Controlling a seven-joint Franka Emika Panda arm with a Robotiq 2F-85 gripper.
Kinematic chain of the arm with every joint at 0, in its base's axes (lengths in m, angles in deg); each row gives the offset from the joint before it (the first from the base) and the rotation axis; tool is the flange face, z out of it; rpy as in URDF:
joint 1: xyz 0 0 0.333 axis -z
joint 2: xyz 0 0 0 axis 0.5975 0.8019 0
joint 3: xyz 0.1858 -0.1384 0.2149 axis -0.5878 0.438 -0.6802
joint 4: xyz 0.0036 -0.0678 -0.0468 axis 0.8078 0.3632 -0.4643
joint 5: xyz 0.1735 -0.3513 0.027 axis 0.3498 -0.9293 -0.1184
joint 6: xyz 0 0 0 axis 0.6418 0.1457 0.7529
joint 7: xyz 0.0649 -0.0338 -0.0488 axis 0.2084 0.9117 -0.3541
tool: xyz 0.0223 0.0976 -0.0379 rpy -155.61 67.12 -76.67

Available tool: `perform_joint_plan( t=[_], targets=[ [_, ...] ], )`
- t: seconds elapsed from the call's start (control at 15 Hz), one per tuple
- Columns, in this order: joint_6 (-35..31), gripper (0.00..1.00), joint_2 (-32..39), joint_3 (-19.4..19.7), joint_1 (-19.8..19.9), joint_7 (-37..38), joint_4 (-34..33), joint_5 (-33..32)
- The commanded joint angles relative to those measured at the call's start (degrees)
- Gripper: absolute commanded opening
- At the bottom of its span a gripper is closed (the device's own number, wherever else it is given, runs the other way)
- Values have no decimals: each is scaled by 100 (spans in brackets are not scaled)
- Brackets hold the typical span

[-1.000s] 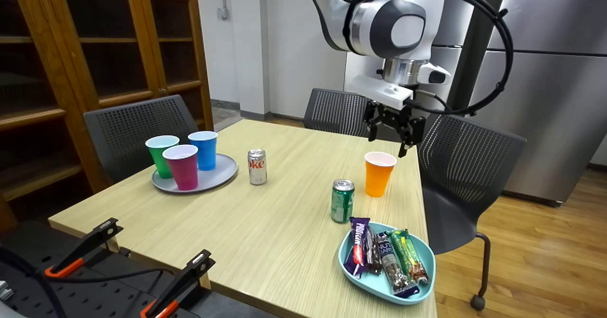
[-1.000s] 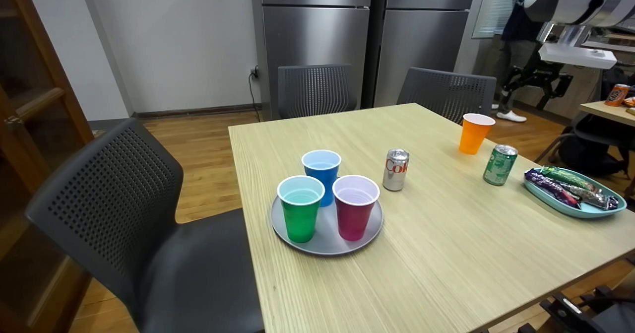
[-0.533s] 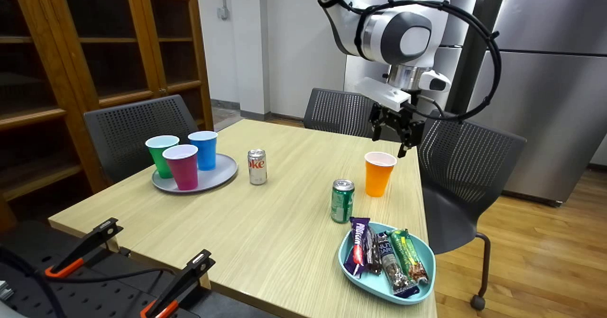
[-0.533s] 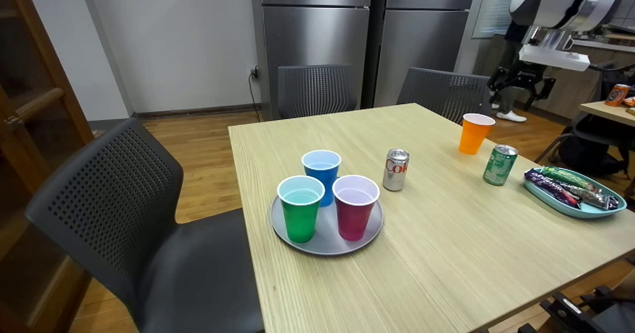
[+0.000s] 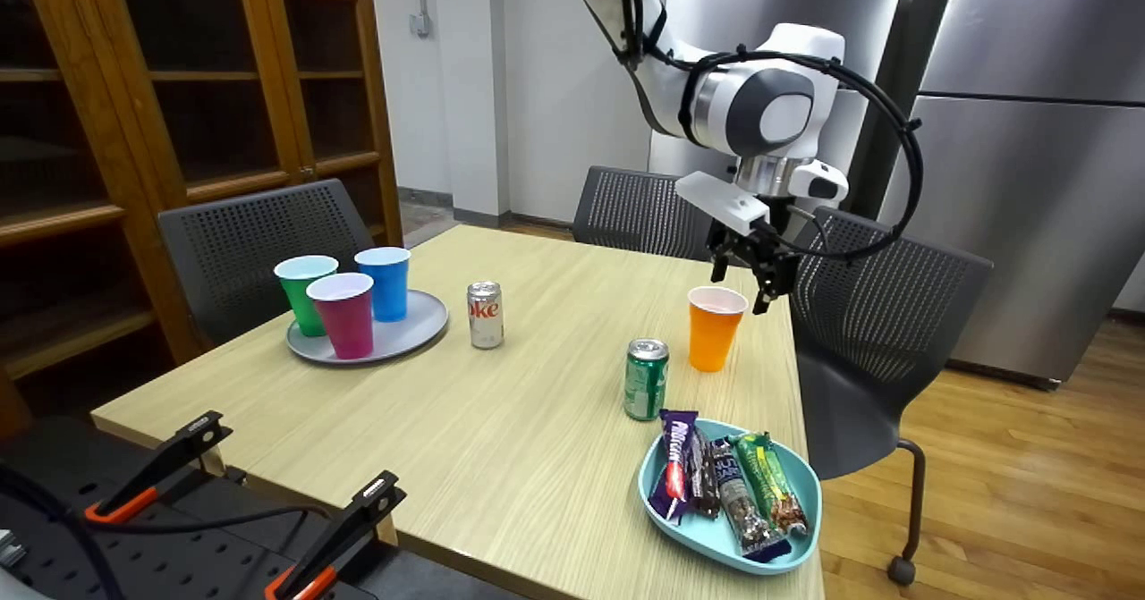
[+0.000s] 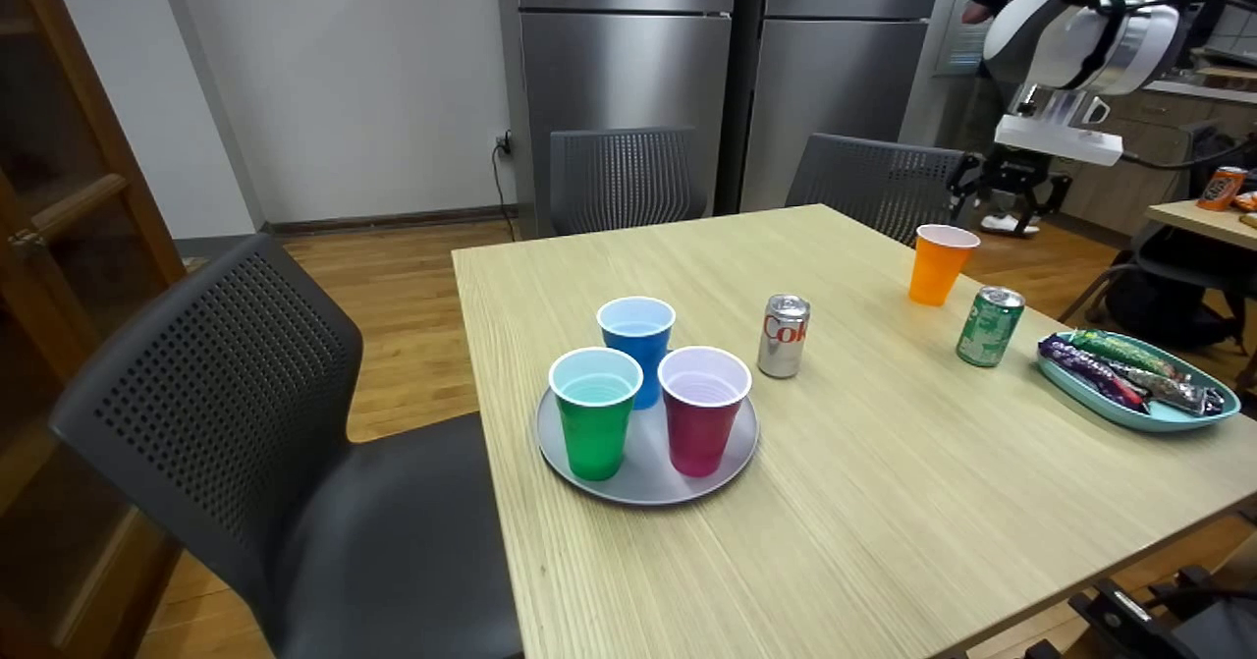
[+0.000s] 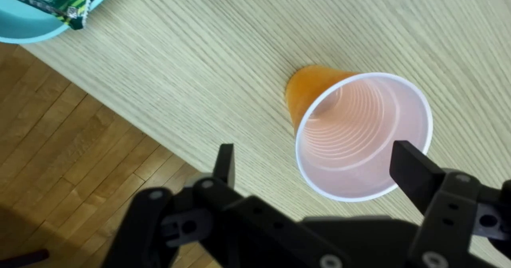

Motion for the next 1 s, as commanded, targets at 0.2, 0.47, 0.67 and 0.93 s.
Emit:
perform_joint_plan(
  t=[0.2, 0.47, 0.67, 0.93],
  targets=[
    [393, 100, 632, -65, 99, 371, -969, -60],
    [515, 100, 863, -49, 94, 495, -1289, -90],
    [584, 100, 991, -49, 110, 503, -1470, -114],
    [651, 100, 1065, -47, 143, 409, -1546, -163]
  ],
)
